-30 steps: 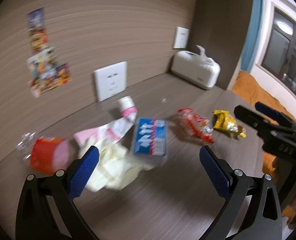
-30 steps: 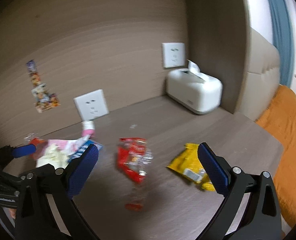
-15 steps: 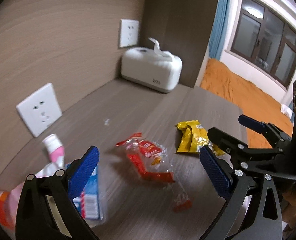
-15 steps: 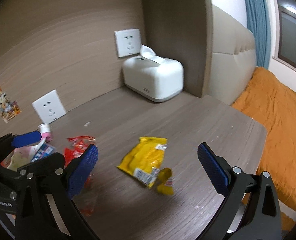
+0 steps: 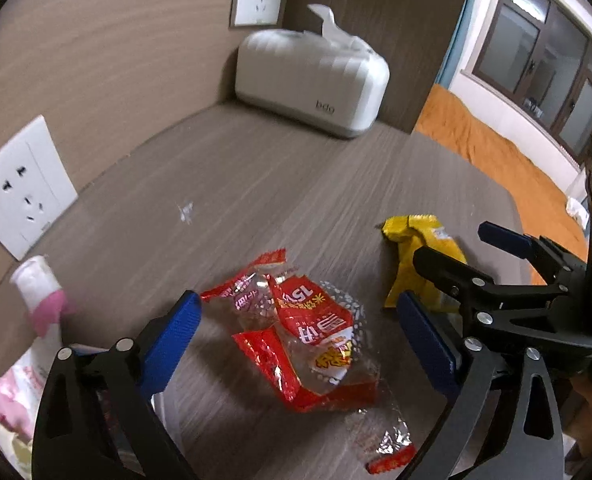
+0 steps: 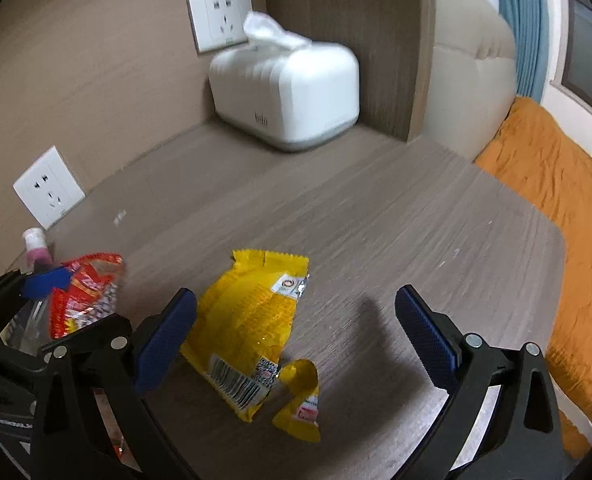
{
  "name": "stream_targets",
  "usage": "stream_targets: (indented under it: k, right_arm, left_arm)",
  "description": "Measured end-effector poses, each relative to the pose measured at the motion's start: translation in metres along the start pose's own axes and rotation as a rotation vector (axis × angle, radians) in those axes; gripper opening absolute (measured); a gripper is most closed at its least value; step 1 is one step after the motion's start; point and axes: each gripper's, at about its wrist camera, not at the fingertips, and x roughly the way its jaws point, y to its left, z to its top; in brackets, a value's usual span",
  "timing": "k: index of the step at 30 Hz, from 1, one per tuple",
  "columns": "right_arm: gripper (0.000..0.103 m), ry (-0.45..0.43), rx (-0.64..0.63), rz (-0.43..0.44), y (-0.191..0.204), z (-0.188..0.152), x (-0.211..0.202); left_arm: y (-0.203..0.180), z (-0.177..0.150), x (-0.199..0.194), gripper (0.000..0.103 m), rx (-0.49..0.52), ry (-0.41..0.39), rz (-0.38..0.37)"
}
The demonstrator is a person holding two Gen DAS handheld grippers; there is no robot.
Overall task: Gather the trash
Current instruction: 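Grasp the red snack wrapper with the left tool while the right tool grasps the yellow chip bag, then carry red wrapper and yellow bag to the bin and open both tools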
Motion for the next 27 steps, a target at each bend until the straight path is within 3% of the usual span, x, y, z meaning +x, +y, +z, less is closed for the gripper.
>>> stream_targets:
  k: [4, 6, 9, 11, 13, 27]
  right_arm:
    - [0.089, 0.042, -0.01, 0.017, -0.001, 0.0, 0.008]
    - [0.076, 0.042, -0.052, 0.025, 0.005, 0.0, 0.008]
    - [0.044, 0.038, -0.107, 0.063, 0.015, -0.003, 0.005]
    - [0.03, 0.041, -0.129, 0.089, 0.022, -0.005, 0.002]
    - [0.028, 0.029, -0.137, 0.101, 0.026, -0.008, -0.004]
    - [0.024, -0.176, -0.076, 0.126, 0.003, 0.006, -0.119]
  left_arm:
    - [-0.006, 0.001, 0.009, 0.076, 0.045, 0.028, 0.001]
    - [-0.011, 0.001, 0.012, 0.061, 0.081, 0.038, -0.002]
    - [-0.02, -0.001, 0.015, 0.049, 0.136, 0.037, 0.023]
    - [-0.029, -0.003, 0.016, 0.04, 0.194, 0.028, 0.046]
    - [-0.03, -0.001, 0.015, 0.029, 0.185, 0.035, 0.023]
    - [-0.059, 0.021, -0.074, 0.028, 0.163, -0.112, -0.056]
